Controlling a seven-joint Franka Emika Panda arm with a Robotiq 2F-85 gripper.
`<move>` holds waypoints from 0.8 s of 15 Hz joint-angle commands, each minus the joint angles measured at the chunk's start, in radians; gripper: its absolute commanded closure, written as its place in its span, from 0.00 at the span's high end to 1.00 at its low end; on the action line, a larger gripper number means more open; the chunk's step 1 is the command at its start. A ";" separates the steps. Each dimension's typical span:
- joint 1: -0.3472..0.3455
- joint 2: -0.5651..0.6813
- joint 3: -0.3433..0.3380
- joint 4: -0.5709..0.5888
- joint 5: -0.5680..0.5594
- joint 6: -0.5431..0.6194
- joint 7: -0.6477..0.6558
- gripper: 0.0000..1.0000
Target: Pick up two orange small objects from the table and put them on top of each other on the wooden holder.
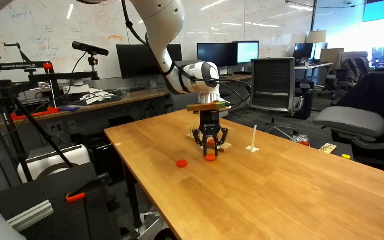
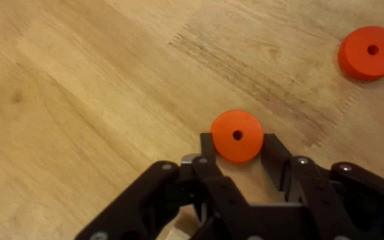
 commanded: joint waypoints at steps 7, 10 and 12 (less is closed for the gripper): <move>-0.083 -0.314 0.005 -0.515 -0.068 0.274 -0.069 0.16; -0.134 -0.438 0.005 -0.664 -0.066 0.351 -0.137 0.16; -0.175 -0.536 0.013 -0.742 -0.041 0.344 -0.217 0.16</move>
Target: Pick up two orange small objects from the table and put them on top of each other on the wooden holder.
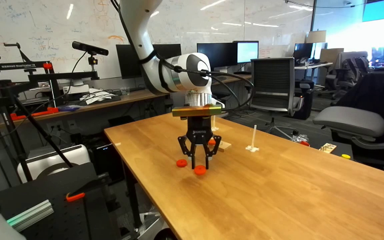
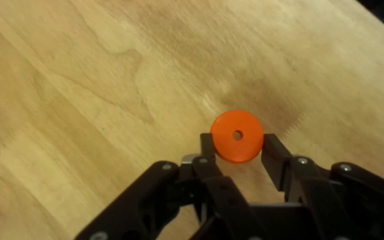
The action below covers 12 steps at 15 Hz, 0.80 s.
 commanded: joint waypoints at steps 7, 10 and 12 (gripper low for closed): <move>-0.127 -0.358 0.038 -0.114 0.309 -0.171 -0.305 0.16; -0.101 -0.369 0.040 -0.046 0.354 -0.274 -0.251 0.16; -0.088 -0.361 0.047 -0.001 0.377 -0.312 -0.211 0.16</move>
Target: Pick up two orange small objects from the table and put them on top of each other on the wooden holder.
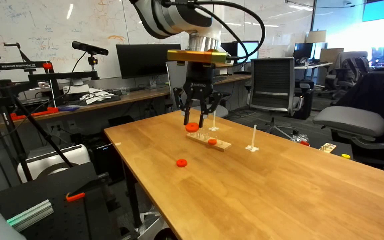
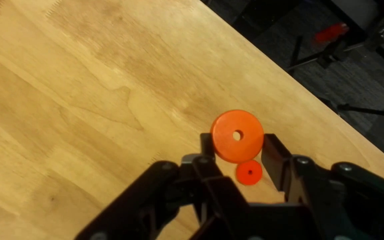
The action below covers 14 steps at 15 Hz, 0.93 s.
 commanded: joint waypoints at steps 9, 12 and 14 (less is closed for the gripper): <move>0.045 0.074 0.011 0.269 0.046 -0.211 0.170 0.41; 0.045 0.097 0.011 0.303 0.047 -0.228 0.179 0.41; 0.045 0.103 0.011 0.306 0.047 -0.229 0.181 0.41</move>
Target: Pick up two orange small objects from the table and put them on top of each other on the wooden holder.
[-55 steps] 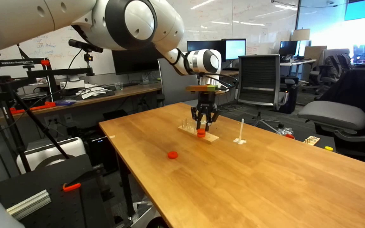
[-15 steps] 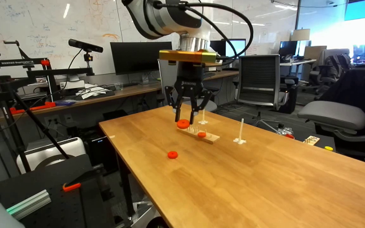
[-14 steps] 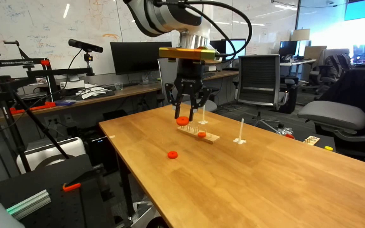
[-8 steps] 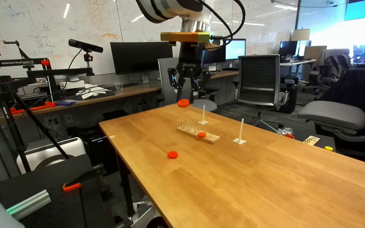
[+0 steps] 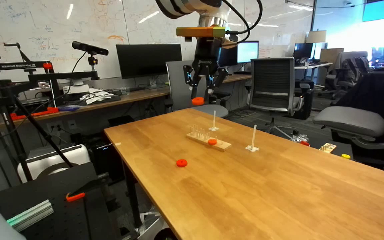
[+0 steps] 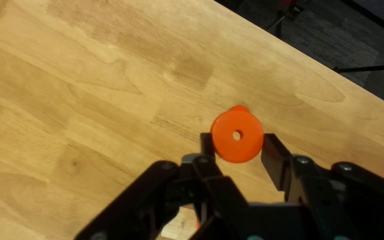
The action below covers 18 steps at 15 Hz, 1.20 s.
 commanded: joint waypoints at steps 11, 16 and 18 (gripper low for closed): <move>0.050 0.063 0.013 0.079 -0.004 -0.008 0.103 0.16; 0.055 0.155 0.001 0.199 -0.002 -0.022 0.184 0.16; 0.060 0.205 -0.005 0.255 -0.007 -0.029 0.220 0.16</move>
